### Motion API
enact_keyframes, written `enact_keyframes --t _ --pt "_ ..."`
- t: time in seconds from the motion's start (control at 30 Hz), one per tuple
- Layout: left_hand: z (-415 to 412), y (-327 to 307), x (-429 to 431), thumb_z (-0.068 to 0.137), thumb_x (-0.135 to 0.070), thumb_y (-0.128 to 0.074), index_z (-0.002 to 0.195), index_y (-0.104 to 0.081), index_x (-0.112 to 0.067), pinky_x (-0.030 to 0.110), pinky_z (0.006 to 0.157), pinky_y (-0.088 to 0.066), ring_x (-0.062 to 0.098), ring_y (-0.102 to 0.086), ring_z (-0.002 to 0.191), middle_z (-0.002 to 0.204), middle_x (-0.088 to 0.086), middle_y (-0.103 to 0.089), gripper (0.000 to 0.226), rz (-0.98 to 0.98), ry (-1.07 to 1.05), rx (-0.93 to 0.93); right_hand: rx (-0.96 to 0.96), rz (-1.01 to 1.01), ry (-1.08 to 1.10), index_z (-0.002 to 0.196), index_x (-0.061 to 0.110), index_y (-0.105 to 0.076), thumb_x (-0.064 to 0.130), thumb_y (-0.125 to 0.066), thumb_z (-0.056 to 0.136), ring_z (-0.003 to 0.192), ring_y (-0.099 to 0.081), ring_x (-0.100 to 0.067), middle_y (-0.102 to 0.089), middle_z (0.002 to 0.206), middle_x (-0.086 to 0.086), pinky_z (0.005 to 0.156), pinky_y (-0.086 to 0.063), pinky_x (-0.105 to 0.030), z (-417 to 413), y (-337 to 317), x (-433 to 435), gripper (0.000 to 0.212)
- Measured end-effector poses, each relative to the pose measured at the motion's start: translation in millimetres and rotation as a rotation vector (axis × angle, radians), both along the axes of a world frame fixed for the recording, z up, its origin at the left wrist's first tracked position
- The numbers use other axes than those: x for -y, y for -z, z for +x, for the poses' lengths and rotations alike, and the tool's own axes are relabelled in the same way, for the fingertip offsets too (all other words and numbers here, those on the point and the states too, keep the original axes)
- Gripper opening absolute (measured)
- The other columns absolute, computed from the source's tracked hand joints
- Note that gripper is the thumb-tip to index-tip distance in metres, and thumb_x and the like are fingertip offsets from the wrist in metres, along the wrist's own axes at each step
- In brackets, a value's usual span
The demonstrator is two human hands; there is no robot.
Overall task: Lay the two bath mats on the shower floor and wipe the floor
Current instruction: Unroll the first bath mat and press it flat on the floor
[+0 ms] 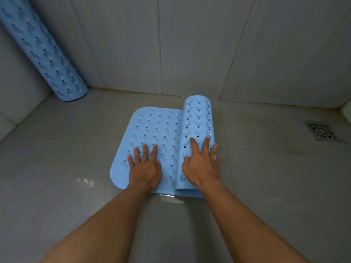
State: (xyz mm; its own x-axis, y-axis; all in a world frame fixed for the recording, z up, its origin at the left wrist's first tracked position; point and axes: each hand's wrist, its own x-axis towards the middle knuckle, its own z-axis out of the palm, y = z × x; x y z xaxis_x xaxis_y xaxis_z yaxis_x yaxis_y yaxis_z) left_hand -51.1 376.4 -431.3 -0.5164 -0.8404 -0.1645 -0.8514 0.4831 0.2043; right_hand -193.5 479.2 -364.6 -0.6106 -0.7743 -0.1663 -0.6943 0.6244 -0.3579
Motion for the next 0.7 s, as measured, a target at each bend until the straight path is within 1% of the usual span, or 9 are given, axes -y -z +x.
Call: enact_keyframes --t 0.07,0.13,0.17,0.23,0.3,0.4,0.5,0.57,0.7 --pt "-1 3 -7 0.101 -0.057 -0.015 0.157 0.007 -0.039 0.057 0.117 0.014 0.035 0.016 0.150 0.166 0.005 0.012 0.062 -0.006 0.005 0.012 0.015 -0.010 -0.007 0.156 0.033 -0.011 0.050 -0.039 0.096 0.150 0.009 -0.042 0.011 0.165 -0.016 0.117 -0.002 -0.066 -7 -1 -6 0.068" --pt "-2 5 -10 0.098 -0.065 -0.013 0.156 0.007 -0.040 0.058 0.115 0.014 0.036 0.017 0.150 0.166 0.005 0.013 0.066 -0.010 0.003 0.044 0.029 -0.004 0.012 0.156 0.030 -0.009 0.063 -0.043 0.092 0.151 0.010 -0.040 0.011 0.164 -0.019 0.118 -0.003 -0.064 -14 -1 -11 0.080" --pt "-3 5 -10 0.098 -0.064 -0.014 0.156 0.007 -0.039 0.060 0.115 0.013 0.036 0.016 0.150 0.166 0.005 0.013 0.067 -0.010 0.001 0.058 0.035 -0.004 0.023 0.156 0.027 -0.010 0.064 -0.048 0.090 0.151 0.008 -0.039 0.009 0.164 -0.020 0.118 -0.006 -0.062 -17 -2 -14 0.085" --pt "-8 3 -11 0.101 -0.058 -0.015 0.157 0.006 -0.038 0.063 0.116 0.009 0.036 0.014 0.151 0.166 0.005 0.011 0.063 -0.017 0.033 0.061 0.040 -0.034 0.042 0.156 0.021 -0.014 0.057 -0.055 0.090 0.150 -0.002 -0.039 0.003 0.164 -0.018 0.119 -0.016 -0.056 -24 -4 -21 0.085" --pt "-15 0 -16 0.104 -0.050 -0.015 0.157 0.004 -0.039 0.064 0.117 0.006 0.035 0.012 0.151 0.166 0.006 0.010 0.058 -0.016 0.098 0.029 0.037 -0.068 0.047 0.156 0.019 -0.015 0.048 -0.054 0.092 0.147 -0.011 -0.039 -0.004 0.163 -0.017 0.117 -0.023 -0.052 -27 -8 -26 0.080" --pt "-26 0 -27 0.101 -0.059 -0.012 0.156 0.006 -0.041 0.063 0.115 0.012 0.033 0.015 0.151 0.166 0.005 0.013 0.061 0.017 0.116 0.028 0.017 -0.044 0.037 0.157 0.027 -0.014 0.036 -0.046 0.096 0.147 -0.011 -0.042 -0.003 0.161 -0.023 0.118 -0.020 -0.053 -30 -12 -31 0.070" --pt "-32 4 -34 0.096 -0.069 -0.009 0.156 0.011 -0.039 0.064 0.113 0.015 0.035 0.020 0.150 0.164 0.006 0.019 0.070 0.034 0.081 0.073 0.010 0.019 0.045 0.156 0.026 -0.015 0.032 -0.041 0.099 0.149 -0.004 -0.042 0.002 0.162 -0.025 0.118 -0.016 -0.058 -31 -12 -36 0.064" --pt "-35 4 -35 0.096 -0.067 -0.008 0.156 0.012 -0.037 0.067 0.113 0.013 0.036 0.020 0.149 0.164 0.008 0.020 0.070 0.030 0.071 0.087 0.009 0.038 0.055 0.157 0.024 -0.012 0.039 -0.041 0.099 0.150 -0.003 -0.041 0.003 0.163 -0.023 0.118 -0.015 -0.059 -31 -11 -42 0.066" --pt "-40 3 -37 0.101 -0.056 -0.014 0.158 0.007 -0.027 0.066 0.114 0.011 0.033 0.018 0.150 0.165 0.008 0.018 0.067 0.026 0.084 0.053 0.042 0.046 0.109 0.157 0.025 -0.008 0.061 -0.059 0.088 0.150 -0.003 -0.039 0.004 0.164 -0.019 0.118 -0.018 -0.057 -30 -3 -52 0.093"
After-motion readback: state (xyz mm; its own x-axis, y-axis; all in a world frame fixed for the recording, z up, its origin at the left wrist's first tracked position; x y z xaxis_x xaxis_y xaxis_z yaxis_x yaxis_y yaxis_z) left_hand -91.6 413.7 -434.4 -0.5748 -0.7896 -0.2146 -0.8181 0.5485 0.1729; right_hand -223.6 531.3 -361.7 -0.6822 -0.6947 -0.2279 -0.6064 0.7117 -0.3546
